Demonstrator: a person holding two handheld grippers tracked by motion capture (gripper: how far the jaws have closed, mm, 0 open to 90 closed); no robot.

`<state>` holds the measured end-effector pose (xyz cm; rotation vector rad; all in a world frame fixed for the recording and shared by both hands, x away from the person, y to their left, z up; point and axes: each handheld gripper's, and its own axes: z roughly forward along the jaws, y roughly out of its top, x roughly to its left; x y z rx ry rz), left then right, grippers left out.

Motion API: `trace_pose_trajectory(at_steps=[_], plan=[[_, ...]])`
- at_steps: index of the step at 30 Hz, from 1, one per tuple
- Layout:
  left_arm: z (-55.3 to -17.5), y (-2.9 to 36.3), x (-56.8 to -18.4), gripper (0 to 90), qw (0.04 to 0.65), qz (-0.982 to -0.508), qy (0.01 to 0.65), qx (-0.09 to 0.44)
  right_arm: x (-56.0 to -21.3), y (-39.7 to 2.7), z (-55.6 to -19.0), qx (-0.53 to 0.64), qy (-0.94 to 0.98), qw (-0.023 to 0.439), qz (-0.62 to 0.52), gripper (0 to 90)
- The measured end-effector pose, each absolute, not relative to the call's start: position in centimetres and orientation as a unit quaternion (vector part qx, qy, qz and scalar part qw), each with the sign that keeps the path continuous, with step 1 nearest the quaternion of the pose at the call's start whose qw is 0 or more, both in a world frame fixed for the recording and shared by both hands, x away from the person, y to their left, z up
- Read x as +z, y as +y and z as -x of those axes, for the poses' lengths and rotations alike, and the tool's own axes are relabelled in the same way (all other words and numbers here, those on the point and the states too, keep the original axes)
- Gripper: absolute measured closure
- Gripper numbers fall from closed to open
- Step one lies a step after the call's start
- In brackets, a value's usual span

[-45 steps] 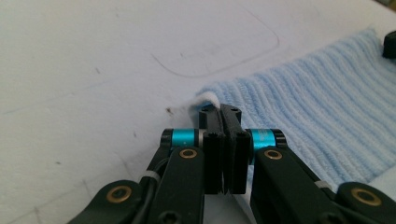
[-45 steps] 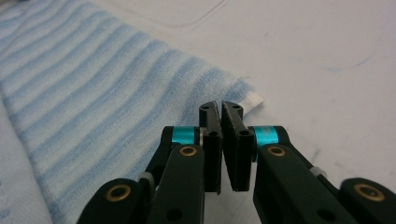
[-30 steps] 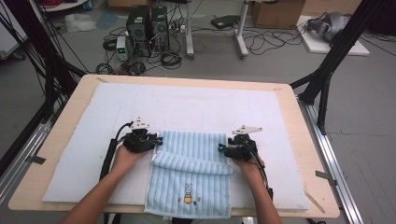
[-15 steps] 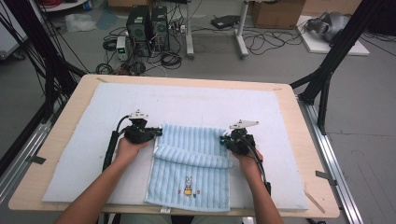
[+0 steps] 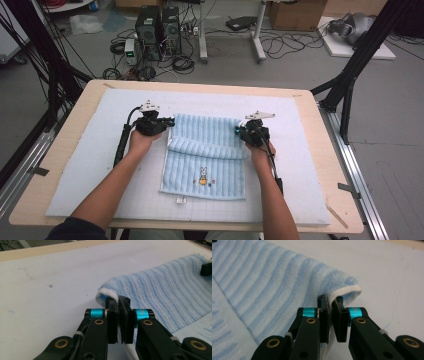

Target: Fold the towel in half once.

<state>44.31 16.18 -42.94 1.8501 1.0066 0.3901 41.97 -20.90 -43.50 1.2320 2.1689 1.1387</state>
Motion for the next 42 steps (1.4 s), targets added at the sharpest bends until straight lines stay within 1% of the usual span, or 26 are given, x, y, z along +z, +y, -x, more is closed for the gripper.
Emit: trace_pose_trajectory(at_steps=[5,8,9,10,11,12,14,20,23,25,26,27,30,32,33,36,38,39,40,42], plan=[[-44.9,16.1,-43.0,85.3,0.475,-0.757,0.416,0.166,-43.9,-20.9,-42.7,0.405,0.773,0.202,-0.444,84.8],[-45.0,16.0,-43.4,83.9,0.454,-0.764,0.426,0.169,-44.0,-20.7,-43.1,0.4,0.775,0.207,-0.443,84.6],[-45.0,16.1,-43.5,81.5,0.447,-0.763,0.434,0.173,-44.1,-20.6,-43.2,0.395,0.776,0.206,-0.446,84.0],[-45.1,16.3,-43.5,72.8,0.444,-0.758,0.447,0.171,-44.1,-20.6,-43.2,0.393,0.777,0.209,-0.446,81.6],[-45.1,16.5,-43.4,65.3,0.447,-0.753,0.454,0.166,-44.1,-20.7,-43.2,0.393,0.773,0.208,-0.452,76.4],[-45.0,16.8,-43.3,64.2,0.451,-0.75,0.456,0.163,-44.1,-20.9,-43.2,0.397,0.768,0.206,-0.458,70.9],[-44.8,17.2,-42.9,58.7,0.462,-0.747,0.454,0.154,-43.7,-21.3,-43.0,0.407,0.759,0.2,-0.467,66.4],[-43.3,17.6,-42.2,59.7,0.5,-0.749,0.412,0.138,-42.3,-22.6,-41.5,0.437,0.749,0.185,-0.462,58.4],[-42.5,17.3,-42.9,59.5,0.503,-0.76,0.394,0.117,-42.4,-23.1,-40.5,0.435,0.758,0.173,-0.455,55.0],[-42.2,16.8,-43.1,58.9,0.501,-0.768,0.386,0.1,-42.6,-23.5,-39.8,0.436,0.765,0.156,-0.449,54.4],[-42.0,16.6,-43.2,58.8,0.498,-0.771,0.384,0.101,-42.7,-23.7,-39.5,0.431,0.771,0.15,-0.445,54.1],[-41.9,16.4,-43.3,58.8,0.493,-0.774,0.383,0.103,-42.8,-23.8,-39.2,0.423,0.776,0.14,-0.447,54.1],[-41.7,15.8,-43.8,58.1,0.475,-0.786,0.384,0.096,-43.0,-24.5,-38.0,0.448,0.766,0.127,-0.443,56.2],[-41.4,15.5,-44.2,60.3,0.468,-0.79,0.385,0.096,-43.1,-24.8,-37.6,0.448,0.77,0.116,-0.44,58.0],[-41.2,15.4,-44.4,63.1,0.467,-0.791,0.383,0.095,-43.2,-24.9,-37.5,0.449,0.772,0.108,-0.437,59.2],[-40.7,15.4,-44.5,78.7,0.454,-0.804,0.372,0.097,-43.6,-24.6,-37.2,0.455,0.778,0.09,-0.424,62.2],[-40.3,15.5,-44.5,82.1,0.464,-0.798,0.371,0.1,-43.9,-24.3,-37.2,0.454,0.784,0.071,-0.418,63.6],[-40.1,15.6,-44.5,82.7,0.464,-0.799,0.368,0.099,-44.1,-24.2,-37.2,0.449,0.789,0.063,-0.416,65.2],[-40.0,15.7,-44.6,83.1,0.468,-0.797,0.37,0.099,-44.3,-24.1,-37.1,0.444,0.794,0.053,-0.412,71.2],[-39.7,16.1,-44.6,83.5,0.478,-0.791,0.371,0.094,-44.4,-24.0,-37.0,0.437,0.801,0.055,-0.406,79.6]])
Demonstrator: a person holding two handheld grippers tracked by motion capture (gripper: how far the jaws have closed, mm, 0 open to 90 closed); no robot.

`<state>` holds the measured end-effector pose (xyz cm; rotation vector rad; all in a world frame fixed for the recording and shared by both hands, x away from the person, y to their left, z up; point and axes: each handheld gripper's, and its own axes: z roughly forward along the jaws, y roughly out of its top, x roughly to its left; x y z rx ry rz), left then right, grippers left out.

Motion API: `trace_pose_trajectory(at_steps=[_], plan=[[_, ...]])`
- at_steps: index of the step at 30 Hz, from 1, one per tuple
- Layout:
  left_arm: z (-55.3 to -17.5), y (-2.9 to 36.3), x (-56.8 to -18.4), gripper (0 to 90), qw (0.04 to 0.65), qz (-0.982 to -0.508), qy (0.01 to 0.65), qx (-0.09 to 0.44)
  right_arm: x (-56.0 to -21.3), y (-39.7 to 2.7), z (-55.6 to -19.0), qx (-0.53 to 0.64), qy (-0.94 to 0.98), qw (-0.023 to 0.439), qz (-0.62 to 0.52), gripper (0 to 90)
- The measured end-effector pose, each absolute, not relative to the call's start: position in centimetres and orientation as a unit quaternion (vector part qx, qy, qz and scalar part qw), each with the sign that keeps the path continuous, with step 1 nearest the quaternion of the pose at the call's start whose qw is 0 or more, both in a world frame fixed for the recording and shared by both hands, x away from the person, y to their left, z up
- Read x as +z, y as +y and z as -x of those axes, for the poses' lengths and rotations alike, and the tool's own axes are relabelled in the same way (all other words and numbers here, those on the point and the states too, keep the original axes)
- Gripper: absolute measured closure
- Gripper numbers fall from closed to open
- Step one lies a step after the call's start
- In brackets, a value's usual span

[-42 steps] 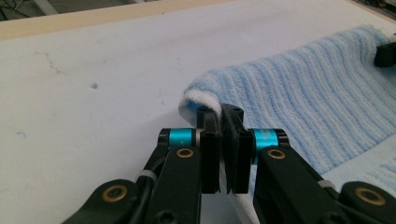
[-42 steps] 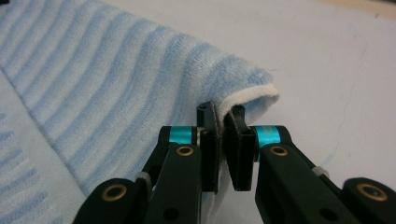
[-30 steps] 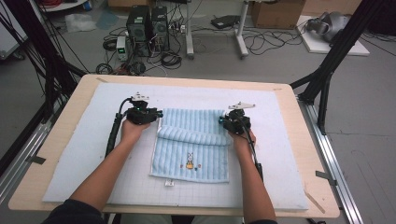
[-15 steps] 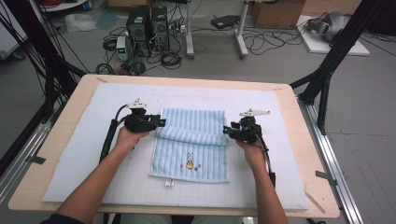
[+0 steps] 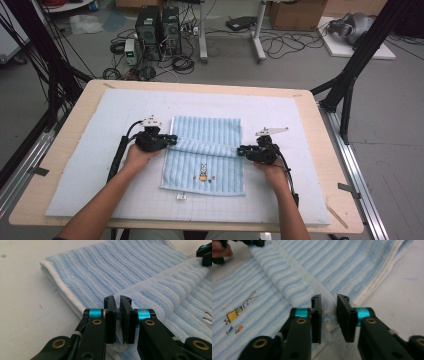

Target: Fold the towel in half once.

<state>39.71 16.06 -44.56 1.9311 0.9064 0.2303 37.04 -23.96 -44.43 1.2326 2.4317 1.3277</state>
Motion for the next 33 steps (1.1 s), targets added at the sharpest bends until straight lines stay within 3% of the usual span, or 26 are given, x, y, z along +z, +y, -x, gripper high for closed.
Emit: trace_pose_trajectory(at_steps=[17,33], plan=[[-34.9,17.8,-43.2,83.9,0.545,-0.758,0.345,0.092,-42.8,-23.8,-33.5,0.458,0.803,0.09,-0.37,82.3],[-29.0,19.0,-44.1,83.9,0.546,-0.772,0.31,0.097,-42.8,-23.2,-27.6,0.46,0.805,0.101,-0.36,82.2]])
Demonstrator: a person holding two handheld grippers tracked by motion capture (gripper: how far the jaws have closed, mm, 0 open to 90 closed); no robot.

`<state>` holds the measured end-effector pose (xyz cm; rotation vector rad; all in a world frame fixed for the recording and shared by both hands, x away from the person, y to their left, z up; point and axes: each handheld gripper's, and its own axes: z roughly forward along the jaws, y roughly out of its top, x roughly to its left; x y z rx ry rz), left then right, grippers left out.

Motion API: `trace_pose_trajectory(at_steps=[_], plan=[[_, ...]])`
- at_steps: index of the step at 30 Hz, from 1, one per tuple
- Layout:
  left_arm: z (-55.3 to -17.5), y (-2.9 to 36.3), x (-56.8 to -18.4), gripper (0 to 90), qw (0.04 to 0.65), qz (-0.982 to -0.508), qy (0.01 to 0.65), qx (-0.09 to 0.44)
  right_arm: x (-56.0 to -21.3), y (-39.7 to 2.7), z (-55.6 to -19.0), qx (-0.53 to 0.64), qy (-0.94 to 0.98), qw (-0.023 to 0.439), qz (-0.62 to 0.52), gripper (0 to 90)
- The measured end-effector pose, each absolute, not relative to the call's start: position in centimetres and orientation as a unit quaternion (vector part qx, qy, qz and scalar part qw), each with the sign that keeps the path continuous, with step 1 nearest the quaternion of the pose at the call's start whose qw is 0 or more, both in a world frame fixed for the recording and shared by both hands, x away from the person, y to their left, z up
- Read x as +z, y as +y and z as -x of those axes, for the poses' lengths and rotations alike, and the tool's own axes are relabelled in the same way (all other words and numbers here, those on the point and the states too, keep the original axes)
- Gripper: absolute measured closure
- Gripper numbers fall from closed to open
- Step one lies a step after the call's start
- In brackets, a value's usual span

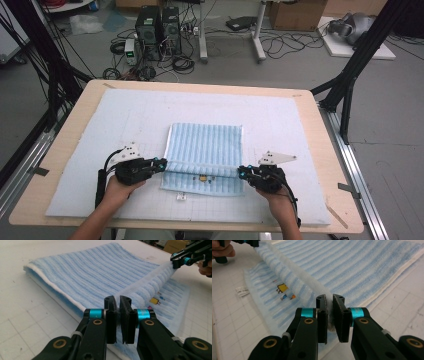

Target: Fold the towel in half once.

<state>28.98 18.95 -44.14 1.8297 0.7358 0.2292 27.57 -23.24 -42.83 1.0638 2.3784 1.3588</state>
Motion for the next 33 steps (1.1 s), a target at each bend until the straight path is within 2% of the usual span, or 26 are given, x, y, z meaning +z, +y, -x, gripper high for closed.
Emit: trace_pose_trajectory(at_steps=[11,12,14,17,22,25,29,32,33], plan=[[-26.7,19.0,-44.8,82.5,0.54,-0.779,0.309,0.08,-43.0,-22.8,-24.7,0.447,0.812,0.116,-0.356,81.6],[-26.6,19.1,-44.8,79.1,0.54,-0.778,0.312,0.078,-43.1,-22.9,-24.5,0.444,0.814,0.115,-0.358,78.7],[-26.7,19.3,-44.6,64.8,0.541,-0.772,0.325,0.078,-43.3,-23.0,-24.4,0.44,0.814,0.104,-0.364,66.0],[-26.8,20.0,-44.1,57.1,0.558,-0.751,0.342,0.087,-43.2,-23.8,-24.1,0.463,0.795,0.098,-0.38,62.0],[-27.1,20.6,-43.7,56.8,0.572,-0.734,0.35,0.105,-42.9,-24.4,-24.1,0.481,0.777,0.111,-0.391,59.8],[-27.2,20.3,-44.0,56.9,0.561,-0.743,0.352,0.101,-43.4,-23.9,-24.3,0.469,0.785,0.105,-0.391,59.5],[-27.5,19.5,-44.4,56.3,0.531,-0.758,0.36,0.115,-44.1,-23.0,-24.9,0.443,0.793,0.119,-0.4,57.9],[-27.7,19.3,-44.5,55.9,0.522,-0.761,0.366,0.12,-44.4,-22.5,-25.2,0.429,0.797,0.125,-0.407,59.6],[-27.8,19.3,-44.4,55.9,0.519,-0.762,0.367,0.121,-44.5,-22.4,-25.2,0.419,0.802,0.127,-0.407,64.6]])
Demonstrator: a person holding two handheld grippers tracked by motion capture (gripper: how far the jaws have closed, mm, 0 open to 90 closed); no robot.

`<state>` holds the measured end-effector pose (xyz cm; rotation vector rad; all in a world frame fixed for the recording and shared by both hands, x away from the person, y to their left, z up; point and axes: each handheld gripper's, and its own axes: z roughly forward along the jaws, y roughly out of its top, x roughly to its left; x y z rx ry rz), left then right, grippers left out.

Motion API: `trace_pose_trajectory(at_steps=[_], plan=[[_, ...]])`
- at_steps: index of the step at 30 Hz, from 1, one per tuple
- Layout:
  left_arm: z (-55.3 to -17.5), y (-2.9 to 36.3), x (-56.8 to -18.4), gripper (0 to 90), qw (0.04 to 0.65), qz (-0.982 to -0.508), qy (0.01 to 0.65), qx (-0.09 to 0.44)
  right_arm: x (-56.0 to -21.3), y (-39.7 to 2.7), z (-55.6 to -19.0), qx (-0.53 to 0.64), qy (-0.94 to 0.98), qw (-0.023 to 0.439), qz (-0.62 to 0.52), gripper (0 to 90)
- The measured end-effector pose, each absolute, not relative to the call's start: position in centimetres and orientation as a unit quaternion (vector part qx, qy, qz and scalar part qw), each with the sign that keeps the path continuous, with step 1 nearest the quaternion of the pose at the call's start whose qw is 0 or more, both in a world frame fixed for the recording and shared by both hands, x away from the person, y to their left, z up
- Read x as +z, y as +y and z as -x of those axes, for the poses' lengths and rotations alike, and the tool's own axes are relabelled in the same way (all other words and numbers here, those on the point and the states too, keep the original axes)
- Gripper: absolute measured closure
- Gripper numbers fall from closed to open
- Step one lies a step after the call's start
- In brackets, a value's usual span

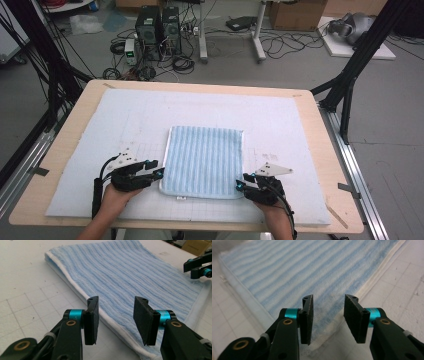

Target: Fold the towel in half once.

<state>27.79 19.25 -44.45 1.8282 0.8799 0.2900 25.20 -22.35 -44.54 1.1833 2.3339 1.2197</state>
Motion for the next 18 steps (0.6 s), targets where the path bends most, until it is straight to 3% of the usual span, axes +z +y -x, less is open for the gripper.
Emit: trace_pose_trajectory(at_steps=[2,3,10,18], plan=[[-28.0,19.3,-44.3,56.1,0.517,-0.762,0.369,0.127,-44.6,-22.0,-25.1,0.392,0.819,0.139,-0.396,78.1],[-28.1,19.4,-44.3,56.1,0.52,-0.758,0.373,0.128,-44.4,-22.1,-25.1,0.383,0.824,0.137,-0.395,80.7],[-29.7,19.7,-43.8,54.8,0.523,-0.748,0.386,0.135,-43.4,-23.4,-25.6,0.419,0.799,0.143,-0.407,61.4],[-32.6,19.9,-43.4,51.1,0.526,-0.736,0.404,0.138,-43.0,-24.7,-28.1,0.444,0.77,0.164,-0.427,58.5]])
